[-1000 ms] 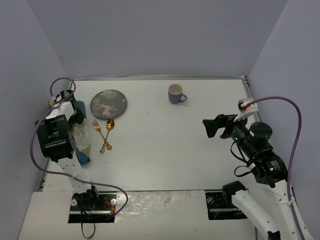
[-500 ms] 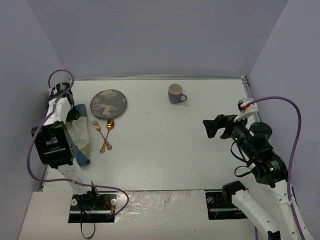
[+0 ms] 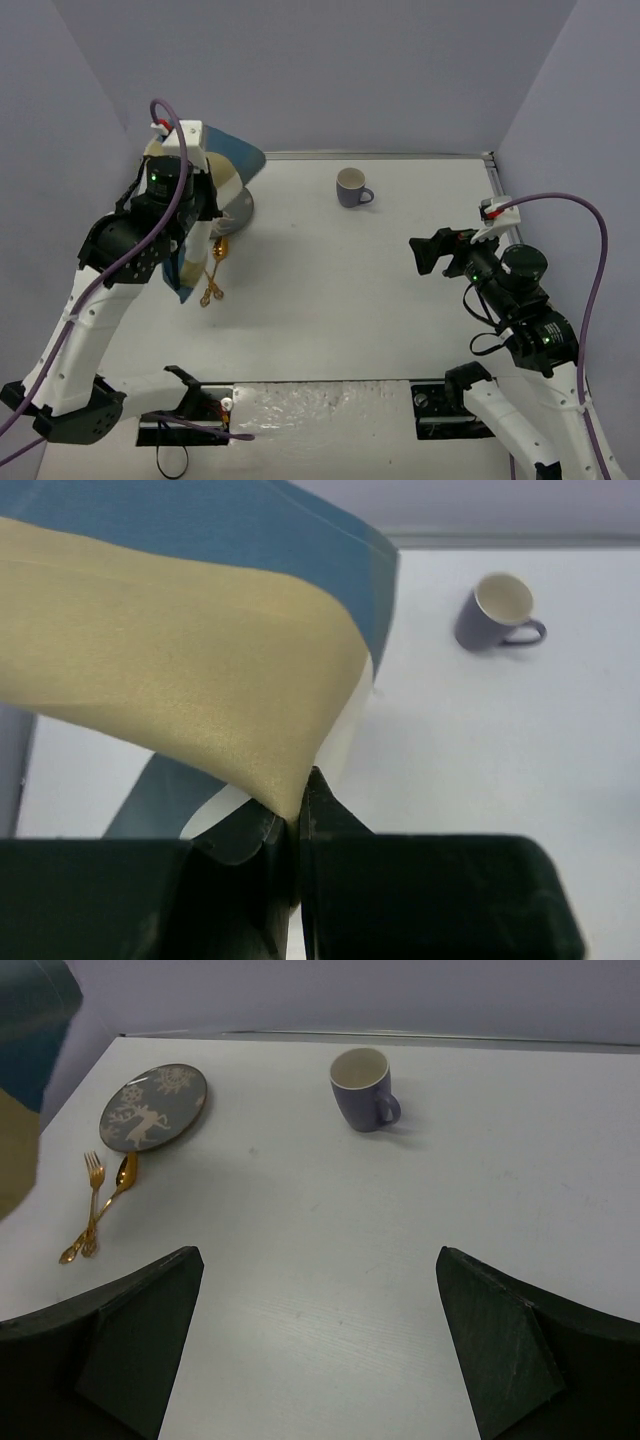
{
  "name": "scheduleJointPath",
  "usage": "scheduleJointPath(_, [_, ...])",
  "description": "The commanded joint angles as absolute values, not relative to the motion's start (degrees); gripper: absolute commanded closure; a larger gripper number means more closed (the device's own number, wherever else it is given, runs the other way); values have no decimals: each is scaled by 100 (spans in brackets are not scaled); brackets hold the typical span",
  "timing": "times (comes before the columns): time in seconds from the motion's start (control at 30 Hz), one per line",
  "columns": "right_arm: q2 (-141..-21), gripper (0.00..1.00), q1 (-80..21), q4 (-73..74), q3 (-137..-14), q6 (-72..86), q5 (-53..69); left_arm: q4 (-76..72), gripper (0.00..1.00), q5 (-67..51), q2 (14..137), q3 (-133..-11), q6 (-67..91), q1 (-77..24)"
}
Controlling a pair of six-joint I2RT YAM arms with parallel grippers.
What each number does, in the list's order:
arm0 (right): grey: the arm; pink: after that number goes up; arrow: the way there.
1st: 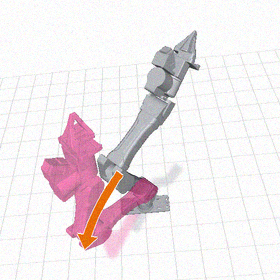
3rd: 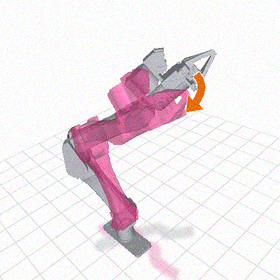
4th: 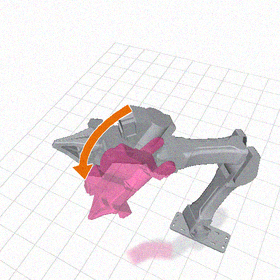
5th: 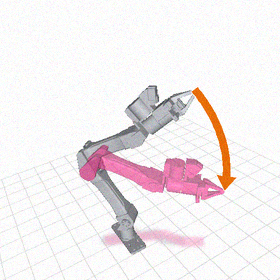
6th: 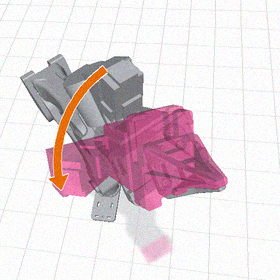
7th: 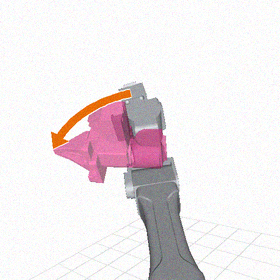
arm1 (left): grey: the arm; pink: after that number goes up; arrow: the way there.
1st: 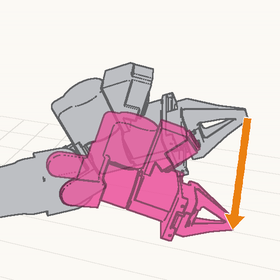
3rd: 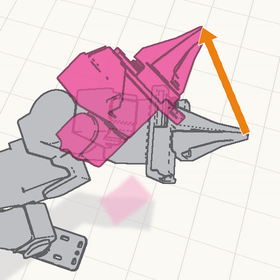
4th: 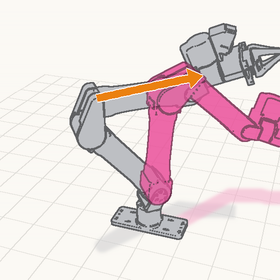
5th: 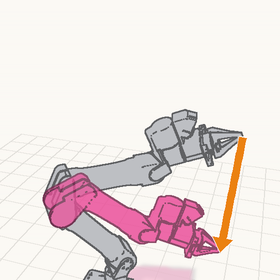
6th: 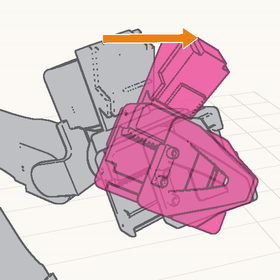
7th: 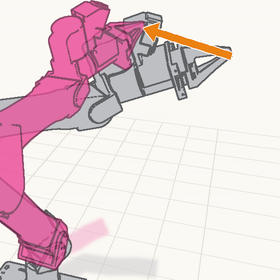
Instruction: Set the dinner table for one person
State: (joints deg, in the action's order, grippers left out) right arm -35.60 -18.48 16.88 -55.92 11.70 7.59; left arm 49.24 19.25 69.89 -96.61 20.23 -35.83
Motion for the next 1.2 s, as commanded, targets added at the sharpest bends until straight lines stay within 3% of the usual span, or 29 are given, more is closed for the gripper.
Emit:
scheduleJointPath(0.0, [-3456,0,-1872,1360,-5746,1379,194,3961,100,2326,7583,-8801,2667,-4767])
scheduleJointPath(0.07, [-3380,0,-1872,1377,-5686,1483,39,3363,95,2257,7874,-8393,2891,-5386])
scheduleJointPath(0.13, [-3353,0,-1872,1393,-5611,1581,18,2996,78,2130,8166,-8216,2978,-5754])
scheduleJointPath(0.3, [-3564,0,-1872,1476,-5408,1802,18,3017,51,2175,8925,-8407,2822,-6620])
scheduleJointPath(0.37, [-3826,0,-1872,1550,-5399,1901,70,3135,35,2410,8865,-8396,2855,-6708])
scheduleJointPath(0.5, [-4567,0,-1872,1606,-5367,2153,242,3126,14,2827,8167,-8003,2929,-6668])
scheduleJointPath(0.7, [-5553,0,-1890,1380,-5256,2338,316,3093,10,2549,7322,-7069,3321,-6302])
scheduleJointPath(0.83, [-6024,3,-2095,1129,-5211,2218,524,2994,12,1951,7147,-6181,3846,-5424])
scheduleJointPath(1.17, [-7275,10,-3833,512,-5353,1601,55,2005,24,617,8097,-5238,4207,-3846])
